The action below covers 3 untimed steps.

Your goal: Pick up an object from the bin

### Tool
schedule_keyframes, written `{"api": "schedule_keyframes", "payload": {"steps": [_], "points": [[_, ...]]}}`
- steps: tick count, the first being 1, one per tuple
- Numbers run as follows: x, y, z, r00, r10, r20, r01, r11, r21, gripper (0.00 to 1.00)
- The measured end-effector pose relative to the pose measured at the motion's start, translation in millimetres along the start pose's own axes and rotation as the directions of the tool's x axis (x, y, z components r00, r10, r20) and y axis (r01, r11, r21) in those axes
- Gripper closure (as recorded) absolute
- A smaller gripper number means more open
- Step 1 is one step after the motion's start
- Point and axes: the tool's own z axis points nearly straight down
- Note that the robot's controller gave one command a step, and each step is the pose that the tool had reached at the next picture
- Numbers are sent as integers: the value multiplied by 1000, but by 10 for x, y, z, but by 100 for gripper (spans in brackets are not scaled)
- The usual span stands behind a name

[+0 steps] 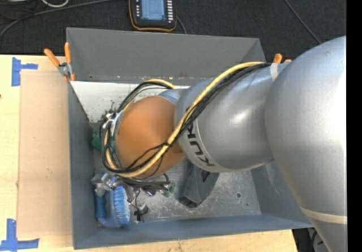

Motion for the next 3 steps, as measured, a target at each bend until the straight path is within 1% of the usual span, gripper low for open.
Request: {"api": "schedule_keyframes", "payload": {"steps": [1,2,3], "points": [[26,37,451,978,-209,14,209,978,13,0],[8,8,429,859,-511,9,511,859,10,100],[9,8,429,860,-511,9,511,860,10,100]]}}
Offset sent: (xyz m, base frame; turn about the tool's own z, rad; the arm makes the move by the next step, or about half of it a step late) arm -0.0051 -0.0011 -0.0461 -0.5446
